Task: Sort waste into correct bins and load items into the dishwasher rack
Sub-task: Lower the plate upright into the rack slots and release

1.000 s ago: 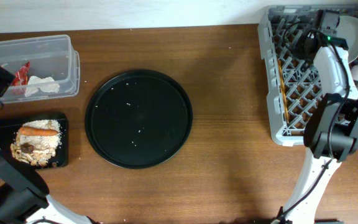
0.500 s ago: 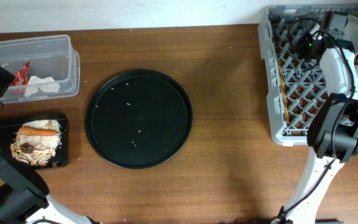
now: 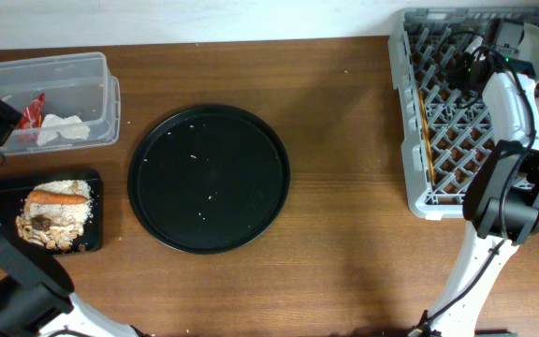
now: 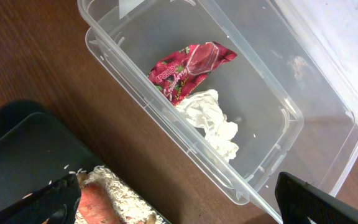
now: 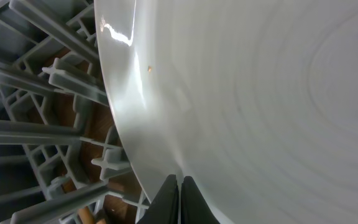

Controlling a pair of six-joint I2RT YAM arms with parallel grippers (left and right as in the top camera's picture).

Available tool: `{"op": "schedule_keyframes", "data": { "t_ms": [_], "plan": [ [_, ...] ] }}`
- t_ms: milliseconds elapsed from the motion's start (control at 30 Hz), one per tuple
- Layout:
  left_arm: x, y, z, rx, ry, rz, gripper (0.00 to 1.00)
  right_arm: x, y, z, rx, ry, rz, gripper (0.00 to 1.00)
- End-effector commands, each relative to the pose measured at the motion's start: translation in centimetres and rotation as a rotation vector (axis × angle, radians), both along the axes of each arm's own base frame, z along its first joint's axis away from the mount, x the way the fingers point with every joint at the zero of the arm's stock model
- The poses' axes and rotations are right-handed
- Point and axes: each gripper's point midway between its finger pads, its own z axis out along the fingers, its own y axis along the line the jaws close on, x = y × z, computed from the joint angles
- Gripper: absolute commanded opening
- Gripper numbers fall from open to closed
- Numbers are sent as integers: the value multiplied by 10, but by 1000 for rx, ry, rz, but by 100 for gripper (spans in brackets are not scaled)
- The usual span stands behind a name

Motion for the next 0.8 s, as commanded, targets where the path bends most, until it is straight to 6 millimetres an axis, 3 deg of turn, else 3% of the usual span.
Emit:
{"op": "schedule_keyframes", "data": {
  "t_ms": [0, 333, 567, 667, 767],
  "plan": [
    [-1, 2, 8, 10, -16, 5, 99, -12, -1, -34, -10, 96, -9, 4],
    [-1, 2, 8, 10, -16, 6, 99, 8, 15, -17, -35, 23, 28, 4],
    [-1, 2, 8, 10, -16, 5, 99, 28, 21, 10, -56, -57, 44, 4],
    [-1, 2, 8, 10, -16, 5, 99, 26, 25, 8, -49, -45, 50, 4],
    [-1, 2, 8, 10, -16, 5, 99, 23, 31, -7, -41, -5, 59, 4]
  ]
}}
